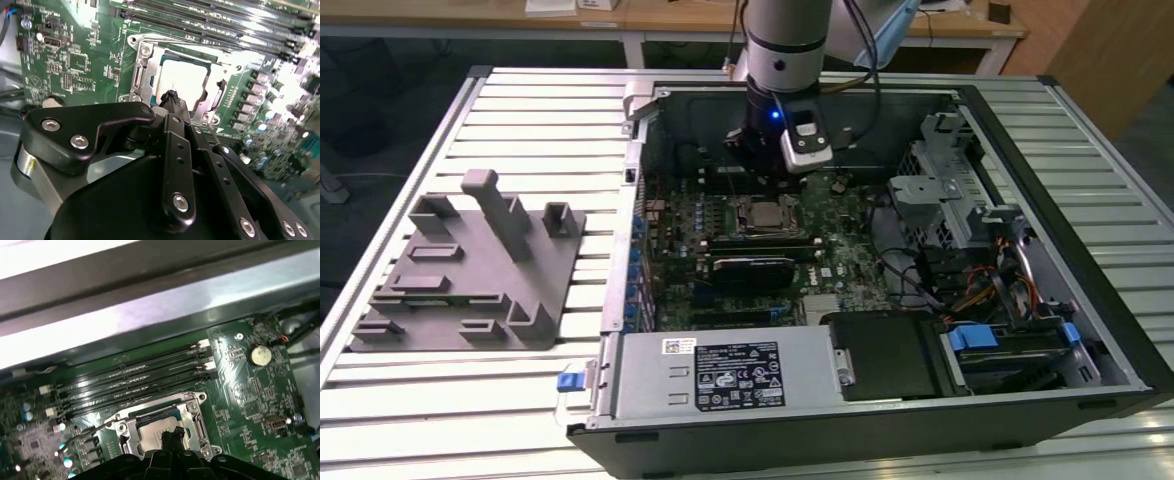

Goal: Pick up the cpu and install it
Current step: 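Close the cpu cover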

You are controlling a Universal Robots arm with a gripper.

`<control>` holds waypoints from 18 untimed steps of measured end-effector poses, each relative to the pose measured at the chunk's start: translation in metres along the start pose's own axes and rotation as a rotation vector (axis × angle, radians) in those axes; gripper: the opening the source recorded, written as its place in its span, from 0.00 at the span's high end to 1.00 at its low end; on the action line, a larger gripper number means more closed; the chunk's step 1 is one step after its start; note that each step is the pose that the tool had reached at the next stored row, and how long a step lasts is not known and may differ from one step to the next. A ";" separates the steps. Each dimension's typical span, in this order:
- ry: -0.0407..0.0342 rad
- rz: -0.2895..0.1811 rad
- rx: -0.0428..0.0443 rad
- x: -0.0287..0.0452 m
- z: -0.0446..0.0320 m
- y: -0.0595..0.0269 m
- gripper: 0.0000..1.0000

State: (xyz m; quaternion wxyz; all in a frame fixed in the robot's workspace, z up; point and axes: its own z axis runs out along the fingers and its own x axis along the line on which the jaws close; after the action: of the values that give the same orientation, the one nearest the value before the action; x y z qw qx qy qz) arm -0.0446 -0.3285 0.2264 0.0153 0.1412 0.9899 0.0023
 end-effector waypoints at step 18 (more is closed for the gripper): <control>-0.0022 -0.137 0.0075 0.0012 0.0022 -0.0007 0.89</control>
State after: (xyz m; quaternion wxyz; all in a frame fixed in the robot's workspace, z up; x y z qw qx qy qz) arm -0.0458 -0.3289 0.2241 0.0160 0.0733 0.9972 -0.0026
